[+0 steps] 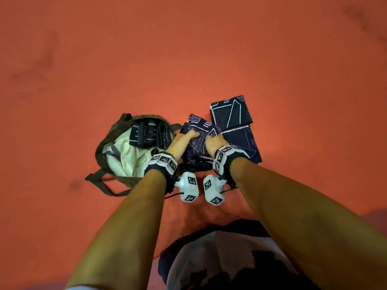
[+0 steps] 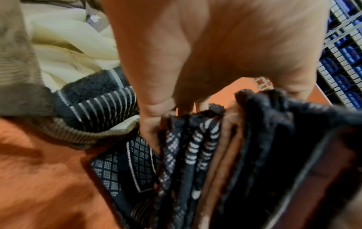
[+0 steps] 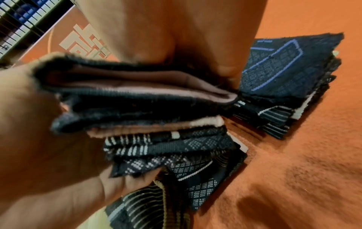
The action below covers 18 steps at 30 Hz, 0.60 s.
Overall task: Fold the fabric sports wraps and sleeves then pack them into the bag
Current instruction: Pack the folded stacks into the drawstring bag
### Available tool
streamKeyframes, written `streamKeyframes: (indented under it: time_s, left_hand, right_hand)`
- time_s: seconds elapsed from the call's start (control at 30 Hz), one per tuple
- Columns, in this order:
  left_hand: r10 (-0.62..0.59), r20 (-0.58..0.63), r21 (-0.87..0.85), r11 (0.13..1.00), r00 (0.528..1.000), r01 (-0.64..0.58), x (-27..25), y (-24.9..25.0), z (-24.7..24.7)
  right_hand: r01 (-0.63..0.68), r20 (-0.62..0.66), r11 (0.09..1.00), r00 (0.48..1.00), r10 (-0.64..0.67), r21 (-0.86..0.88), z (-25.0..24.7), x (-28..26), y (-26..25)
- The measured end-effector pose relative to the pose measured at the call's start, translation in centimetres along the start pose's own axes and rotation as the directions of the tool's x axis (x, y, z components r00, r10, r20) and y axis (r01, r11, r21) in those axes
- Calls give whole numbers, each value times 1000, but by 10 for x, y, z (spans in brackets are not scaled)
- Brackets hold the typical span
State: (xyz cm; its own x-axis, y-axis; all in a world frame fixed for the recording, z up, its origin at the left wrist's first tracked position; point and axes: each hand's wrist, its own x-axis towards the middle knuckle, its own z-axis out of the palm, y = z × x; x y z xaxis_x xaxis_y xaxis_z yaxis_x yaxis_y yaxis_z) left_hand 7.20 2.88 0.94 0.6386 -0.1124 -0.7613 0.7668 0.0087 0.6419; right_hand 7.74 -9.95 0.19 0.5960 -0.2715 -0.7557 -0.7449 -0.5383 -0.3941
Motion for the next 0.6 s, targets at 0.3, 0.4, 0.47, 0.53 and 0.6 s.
streamKeyframes:
  time_s: [0.3,0.4,0.47,0.53,0.6]
  left_hand:
    - [69,-49,-218,973,996,-78,-28,5,-14]
    - [51,-98,-235,969,994,-73,-34,8,-23]
    - [44,-124,-228,971,991,-72,-35,7,-30]
    - [57,-146,-198,976,988,-85,-37,7,-36]
    - [75,-167,-189,976,983,-106,-39,7,-44]
  right_hand:
    - [61,14,971,998,-66,231,1,-24,-11]
    - [99,29,955,993,-112,281,1,-32,-17]
    - [112,33,947,991,-127,300,3,-38,-21]
    - [110,52,941,990,-133,321,7,-42,-25]
    - [116,68,938,987,-146,328,12,-42,-30]
